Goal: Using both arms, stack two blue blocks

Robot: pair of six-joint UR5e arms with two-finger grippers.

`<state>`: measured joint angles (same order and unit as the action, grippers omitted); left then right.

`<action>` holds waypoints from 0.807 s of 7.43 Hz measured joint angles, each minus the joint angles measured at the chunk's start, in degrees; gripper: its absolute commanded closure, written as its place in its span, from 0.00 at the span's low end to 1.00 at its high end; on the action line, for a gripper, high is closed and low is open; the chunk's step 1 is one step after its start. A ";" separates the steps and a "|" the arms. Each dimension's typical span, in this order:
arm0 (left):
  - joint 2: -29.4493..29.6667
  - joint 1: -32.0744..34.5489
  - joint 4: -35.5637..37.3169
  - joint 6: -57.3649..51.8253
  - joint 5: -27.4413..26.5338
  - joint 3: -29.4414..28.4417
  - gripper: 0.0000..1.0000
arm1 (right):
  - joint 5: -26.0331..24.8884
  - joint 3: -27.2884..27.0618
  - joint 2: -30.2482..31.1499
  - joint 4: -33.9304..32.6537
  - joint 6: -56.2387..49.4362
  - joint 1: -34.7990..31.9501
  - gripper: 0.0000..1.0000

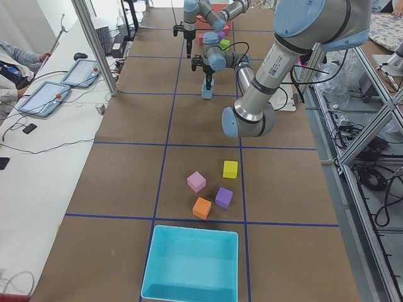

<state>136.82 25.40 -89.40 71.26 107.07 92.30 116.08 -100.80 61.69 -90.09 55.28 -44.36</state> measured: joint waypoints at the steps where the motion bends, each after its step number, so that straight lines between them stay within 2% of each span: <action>1: 0.25 0.00 -0.17 0.06 0.00 -0.13 0.56 | -0.04 0.03 0.00 0.00 0.00 0.03 0.00; 6: 0.55 0.47 -0.07 0.00 -0.02 -0.07 0.56 | -0.31 0.16 0.01 0.00 0.00 0.30 0.00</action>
<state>137.37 25.87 -89.46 71.26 107.05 92.23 115.77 -100.64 61.70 -90.09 55.28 -44.06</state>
